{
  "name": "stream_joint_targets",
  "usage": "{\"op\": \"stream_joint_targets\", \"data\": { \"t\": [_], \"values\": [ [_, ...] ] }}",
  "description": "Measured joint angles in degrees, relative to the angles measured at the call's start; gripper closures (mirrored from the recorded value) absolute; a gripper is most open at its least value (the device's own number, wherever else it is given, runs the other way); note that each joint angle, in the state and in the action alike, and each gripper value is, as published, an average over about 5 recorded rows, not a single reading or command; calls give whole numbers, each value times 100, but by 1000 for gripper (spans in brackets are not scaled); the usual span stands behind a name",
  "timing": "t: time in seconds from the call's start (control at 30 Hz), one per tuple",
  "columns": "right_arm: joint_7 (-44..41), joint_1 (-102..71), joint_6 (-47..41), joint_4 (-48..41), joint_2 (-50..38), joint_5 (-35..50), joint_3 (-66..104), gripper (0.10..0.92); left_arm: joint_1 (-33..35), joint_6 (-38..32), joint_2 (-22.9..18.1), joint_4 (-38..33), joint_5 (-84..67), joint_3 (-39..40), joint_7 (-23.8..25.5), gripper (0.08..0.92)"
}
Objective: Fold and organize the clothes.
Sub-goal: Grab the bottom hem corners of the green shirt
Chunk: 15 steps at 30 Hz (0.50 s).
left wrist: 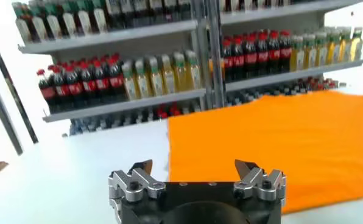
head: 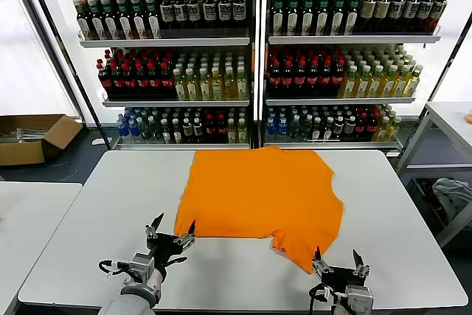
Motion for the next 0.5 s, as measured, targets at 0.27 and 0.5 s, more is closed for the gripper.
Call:
{"op": "stream_joint_targets", "data": {
  "t": [0.27,0.5],
  "values": [
    [74,232,-43,-275,150,-33,-156,203,-119,83,56,221,-85,16,18,177],
    [112,331,-63,-483,240,-34,-189,203,-207,134,84,416,-144,40,26,177]
  ]
}}
